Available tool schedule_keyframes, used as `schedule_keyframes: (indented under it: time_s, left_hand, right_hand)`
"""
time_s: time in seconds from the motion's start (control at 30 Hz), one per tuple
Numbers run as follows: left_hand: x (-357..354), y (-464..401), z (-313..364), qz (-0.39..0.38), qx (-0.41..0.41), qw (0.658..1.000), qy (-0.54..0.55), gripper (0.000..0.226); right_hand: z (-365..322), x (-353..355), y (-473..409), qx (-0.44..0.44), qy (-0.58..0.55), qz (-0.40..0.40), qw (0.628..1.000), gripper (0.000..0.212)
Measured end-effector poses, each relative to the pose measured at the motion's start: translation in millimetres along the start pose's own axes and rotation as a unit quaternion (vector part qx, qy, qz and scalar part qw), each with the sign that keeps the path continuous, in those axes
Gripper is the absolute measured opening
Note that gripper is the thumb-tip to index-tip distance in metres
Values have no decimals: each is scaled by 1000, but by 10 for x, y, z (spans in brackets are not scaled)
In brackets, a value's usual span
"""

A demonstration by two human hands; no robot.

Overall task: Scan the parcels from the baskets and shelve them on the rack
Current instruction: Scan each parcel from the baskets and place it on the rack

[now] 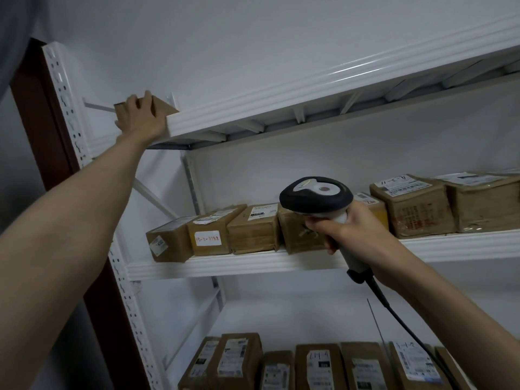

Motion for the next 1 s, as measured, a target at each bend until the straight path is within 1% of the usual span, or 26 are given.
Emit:
schedule_keyframes:
  time_s: [0.17,0.27,0.33,0.4,0.47,0.53,0.63,0.77,0.9,1.0]
  left_hand:
    - [-19,198,90,21,4,999,50,59]
    - [-22,377,321,71,-30,992,104,57]
    - [-43,543,581,126,-61,980,141,51]
    - [-110,752,908,171,-90,969,151,43]
    - [-234,1006,1281,193,-125,958,170,36]
    - [-392,1300,1662,196,-168,941,218,30]
    - [-640,1795,2240,172,-217,919,281,17]
    - [-941,2451,3096,102,-269,889,357,13]
    - [-1055,3172,4115,33,-330,844,421,7]
    - [-1079,3711,4877,-23,-360,801,477,7]
  right_hand:
    - [-26,28,15,0,-1,12,1000,19]
    - [-33,118,39,-7,-9,25,1000,13]
    - [-36,211,82,-7,-4,34,999,11]
    - [-12,333,150,-14,12,49,999,13]
    - [34,505,250,-30,24,73,997,15]
    - [81,702,376,-46,40,93,994,16]
    - [177,1056,613,-73,59,143,985,15]
    - [308,1586,1021,-113,69,193,972,14]
    - [450,2223,1584,-159,64,230,958,18]
    - [539,2718,2113,-193,78,264,942,18]
Point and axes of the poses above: each hand's wrist, its own y-axis away from the middle knuckle, its own x-axis out of the back of the hand, z = x × y, the point moved 4 cm from there along -y, towards the middle knuckle, and after that the axes turned 6 degrees about -x, right-handed, at the moved point
